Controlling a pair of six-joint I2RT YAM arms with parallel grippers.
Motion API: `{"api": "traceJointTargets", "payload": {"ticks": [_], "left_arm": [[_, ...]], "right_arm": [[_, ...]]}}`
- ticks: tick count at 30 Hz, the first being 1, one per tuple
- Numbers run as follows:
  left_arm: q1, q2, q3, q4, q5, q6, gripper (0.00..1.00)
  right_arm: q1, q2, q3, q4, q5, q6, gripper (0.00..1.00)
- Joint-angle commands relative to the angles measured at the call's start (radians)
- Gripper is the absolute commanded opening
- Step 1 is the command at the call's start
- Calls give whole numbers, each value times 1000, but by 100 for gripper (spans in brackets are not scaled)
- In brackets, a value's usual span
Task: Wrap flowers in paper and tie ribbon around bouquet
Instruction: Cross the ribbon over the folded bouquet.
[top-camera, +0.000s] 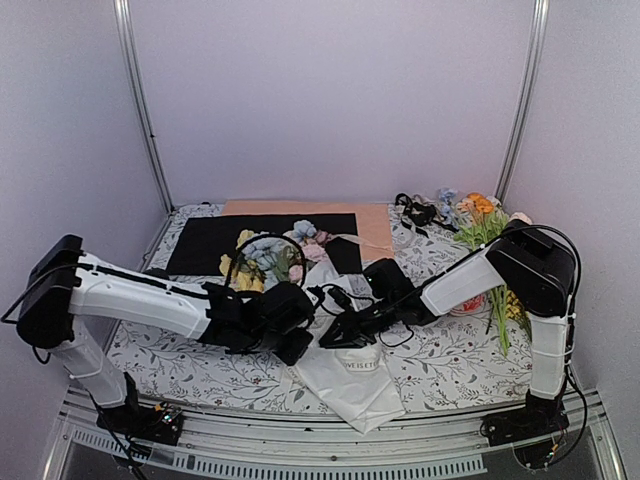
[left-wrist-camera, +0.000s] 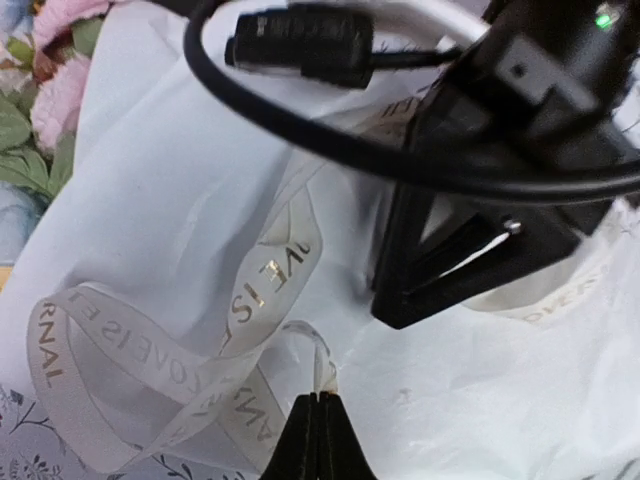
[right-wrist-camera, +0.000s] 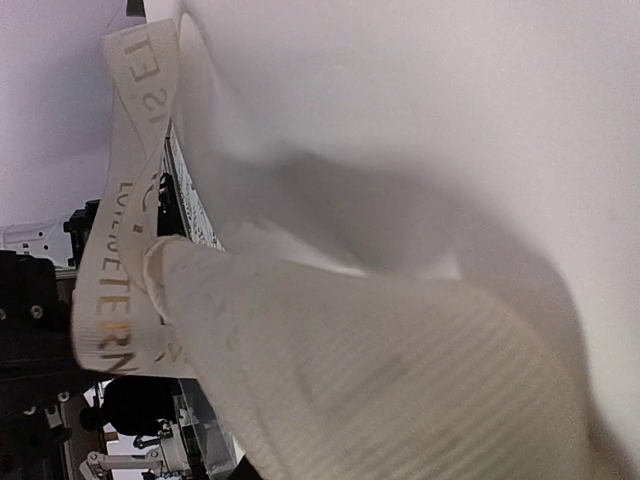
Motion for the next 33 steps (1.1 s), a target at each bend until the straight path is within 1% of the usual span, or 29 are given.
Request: {"api": "traceJointTargets", "payload": {"ticks": [1, 3, 8, 9, 11, 13, 15, 17, 19, 20, 23, 25, 27, 29, 32, 33], "left_arm": [[-8, -184, -113, 309, 158, 116, 0], [-10, -233, -160, 431, 247, 139, 0], [-9, -302, -199, 593, 452, 186, 0], [-6, -326, -213, 621, 469, 185, 0], [17, -403, -267, 658, 435, 152, 0], [96, -516, -351, 679, 410, 67, 0], [213, -647, -447, 654, 382, -48, 0], [296, -763, -517, 543, 314, -138, 0], [326, -837, -563, 409, 255, -201, 0], [327, -855, -584, 364, 250, -232, 0], [327, -835, -639, 333, 298, -312, 0], [327, -783, -653, 354, 320, -323, 0], [325, -718, -635, 407, 350, -281, 0], [321, -648, -575, 440, 395, -217, 0], [314, -518, -448, 408, 424, -124, 0], [313, -476, -426, 408, 427, -108, 0]], "right_arm": [[0, 37, -18, -16, 24, -4, 23], [0, 40, -18, -16, 24, -4, 23], [0, 51, -13, -16, 22, -2, 23], [0, 52, -13, -16, 21, -2, 23], [-1, 51, -13, -16, 21, 1, 23], [1, 49, -13, -16, 22, 1, 23], [-1, 48, -10, -17, 19, -1, 23], [0, 48, -7, -16, 11, -3, 23], [-1, 42, -2, -16, 4, -2, 23], [-1, 37, 0, -16, 2, -2, 23], [0, 17, 10, -16, -17, -8, 23], [0, 5, 21, -15, -45, -20, 23], [1, -18, 28, -15, -61, -29, 23], [1, -50, 28, -12, -67, -29, 23], [1, -86, 31, -17, -58, -28, 23], [0, -91, 33, -21, -57, -27, 23]]}}
